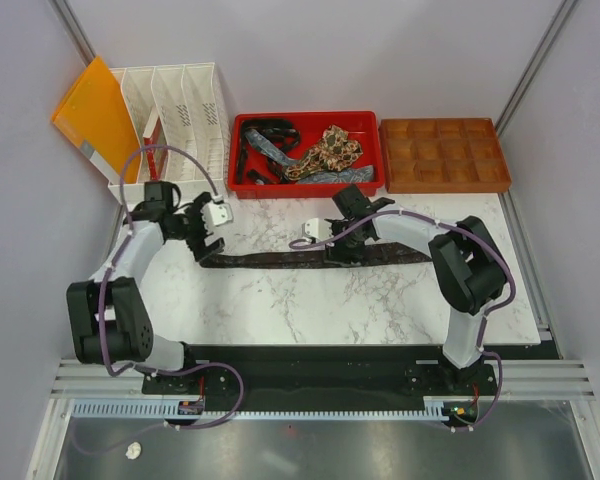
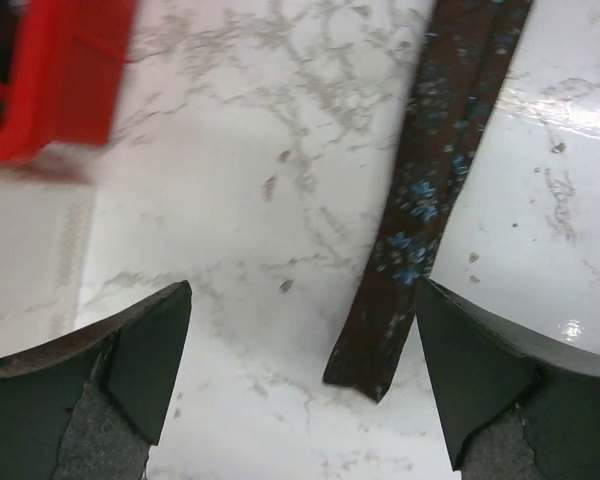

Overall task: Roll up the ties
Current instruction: Flatten out the tie at the center of the board, then roll the tie at the center of the board.

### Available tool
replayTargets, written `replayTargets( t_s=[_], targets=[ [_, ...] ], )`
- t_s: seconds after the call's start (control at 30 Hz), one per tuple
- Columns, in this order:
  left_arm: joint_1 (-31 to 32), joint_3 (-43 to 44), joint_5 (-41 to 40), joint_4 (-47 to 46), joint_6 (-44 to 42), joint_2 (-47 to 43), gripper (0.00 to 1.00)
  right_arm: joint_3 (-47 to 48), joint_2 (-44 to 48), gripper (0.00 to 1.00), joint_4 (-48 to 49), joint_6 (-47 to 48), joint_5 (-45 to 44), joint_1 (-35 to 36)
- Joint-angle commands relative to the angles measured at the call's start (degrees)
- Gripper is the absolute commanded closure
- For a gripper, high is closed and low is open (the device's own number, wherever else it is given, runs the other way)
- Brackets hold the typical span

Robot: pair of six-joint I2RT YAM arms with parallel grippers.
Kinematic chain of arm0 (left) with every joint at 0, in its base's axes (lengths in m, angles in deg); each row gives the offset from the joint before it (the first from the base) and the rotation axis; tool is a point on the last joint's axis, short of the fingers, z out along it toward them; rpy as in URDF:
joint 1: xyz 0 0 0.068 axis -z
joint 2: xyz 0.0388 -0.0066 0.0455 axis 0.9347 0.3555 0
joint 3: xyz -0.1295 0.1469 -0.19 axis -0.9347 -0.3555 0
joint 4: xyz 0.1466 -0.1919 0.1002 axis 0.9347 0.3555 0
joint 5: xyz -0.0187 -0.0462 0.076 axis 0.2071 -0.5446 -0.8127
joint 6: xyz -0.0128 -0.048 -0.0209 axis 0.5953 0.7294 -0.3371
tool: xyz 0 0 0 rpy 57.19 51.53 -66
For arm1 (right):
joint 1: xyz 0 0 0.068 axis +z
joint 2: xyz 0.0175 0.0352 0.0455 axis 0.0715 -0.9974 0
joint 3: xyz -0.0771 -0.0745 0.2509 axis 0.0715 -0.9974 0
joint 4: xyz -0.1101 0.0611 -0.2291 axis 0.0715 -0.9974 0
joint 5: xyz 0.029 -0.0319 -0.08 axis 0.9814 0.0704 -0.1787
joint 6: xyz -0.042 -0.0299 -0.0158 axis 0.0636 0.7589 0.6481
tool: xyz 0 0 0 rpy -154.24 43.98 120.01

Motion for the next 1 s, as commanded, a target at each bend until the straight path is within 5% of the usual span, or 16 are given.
replayTargets(
  t_s=[0.0,0.2,0.3,0.4,0.57,0.67,0.77,0.97],
  targets=[
    [-7.8,2.6,11.0,-0.4,7.8,-7.7,0.0,1.2,3.2,0.24,-4.9,-1.1,2.7,-0.3],
    [-13.6,3.0,12.9,1.1,10.0,-10.2,0.0,9.7,5.3,0.07,-5.5,-6.9,8.9,-0.1],
    [-13.8,4.6,13.8,1.1,11.8,-8.0,0.16,11.2,4.8,0.05,-0.7,-9.6,9.8,0.8],
    [-16.5,7.9,21.2,1.7,11.1,-5.7,0.0,11.9,5.0,0.04,8.2,-15.8,9.8,1.4],
    [-17.6,5.6,25.9,1.9,5.1,-9.3,0.0,10.0,7.8,0.02,30.0,-30.3,11.8,1.7],
    [-17.8,3.8,23.8,2.5,4.0,-10.6,0.0,13.7,5.0,0.02,31.7,-39.2,16.7,1.7],
    [-18.0,2.6,19.8,5.1,5.1,-7.4,0.02,19.8,-1.0,0.02,21.8,-34.4,26.8,2.0],
    [-21.3,4.0,19.0,14.3,-15.8,-0.3,0.06,17.5,-6.9,0.02,18.6,-15.4,17.5,10.3]
  ],
)
